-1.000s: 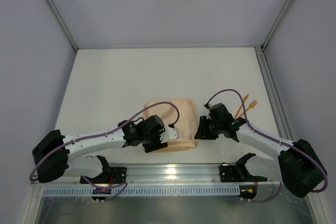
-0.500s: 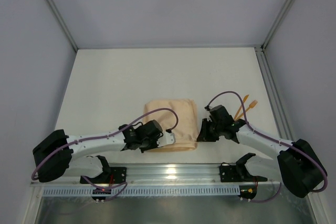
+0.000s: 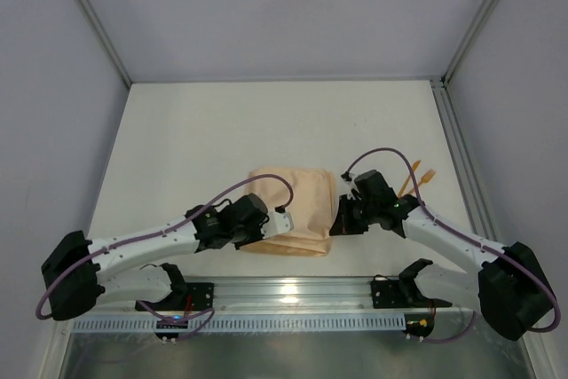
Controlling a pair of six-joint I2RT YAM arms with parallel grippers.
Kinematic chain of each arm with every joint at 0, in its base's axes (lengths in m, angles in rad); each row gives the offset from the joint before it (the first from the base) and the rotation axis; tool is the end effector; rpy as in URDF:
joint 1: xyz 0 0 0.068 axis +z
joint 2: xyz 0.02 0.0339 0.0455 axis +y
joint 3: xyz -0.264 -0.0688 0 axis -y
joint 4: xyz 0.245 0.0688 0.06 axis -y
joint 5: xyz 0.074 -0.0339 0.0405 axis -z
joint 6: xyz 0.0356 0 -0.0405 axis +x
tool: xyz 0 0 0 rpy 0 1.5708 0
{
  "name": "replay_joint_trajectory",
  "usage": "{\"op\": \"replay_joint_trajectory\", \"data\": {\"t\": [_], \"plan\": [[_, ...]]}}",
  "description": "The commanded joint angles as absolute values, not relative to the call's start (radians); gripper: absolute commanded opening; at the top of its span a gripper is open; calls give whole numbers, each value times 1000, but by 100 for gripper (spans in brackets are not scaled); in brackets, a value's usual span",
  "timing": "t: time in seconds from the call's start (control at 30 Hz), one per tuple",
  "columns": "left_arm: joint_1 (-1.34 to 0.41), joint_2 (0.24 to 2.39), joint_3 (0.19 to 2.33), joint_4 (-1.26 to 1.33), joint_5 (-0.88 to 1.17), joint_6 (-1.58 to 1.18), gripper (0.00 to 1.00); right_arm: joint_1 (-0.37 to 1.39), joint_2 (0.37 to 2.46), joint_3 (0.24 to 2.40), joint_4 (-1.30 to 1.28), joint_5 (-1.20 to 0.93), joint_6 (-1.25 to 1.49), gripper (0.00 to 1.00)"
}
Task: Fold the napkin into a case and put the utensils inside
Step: Move the lower triangle-folded napkin to the center of the board.
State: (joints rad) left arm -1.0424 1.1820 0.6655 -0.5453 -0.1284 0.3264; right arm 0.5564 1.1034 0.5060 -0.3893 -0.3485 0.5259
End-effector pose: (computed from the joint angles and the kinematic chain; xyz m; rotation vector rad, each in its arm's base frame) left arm 0.1128 -0.1841 0.1935 1.6224 2.0577 -0.0811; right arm 0.1605 0.1142 0.1713 -0.1839 2.6958 0.8250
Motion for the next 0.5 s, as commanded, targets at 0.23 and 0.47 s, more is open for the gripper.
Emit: {"op": "replay_joint_trajectory", "data": {"t": [0.23, 0.47], "plan": [[-1023, 1060, 606, -626, -81, 468, 0, 736, 1175, 487, -323, -425, 580, 3], [-1023, 1114, 546, -572, -97, 532, 0, 761, 1186, 382, -230, -397, 649, 7]]}}
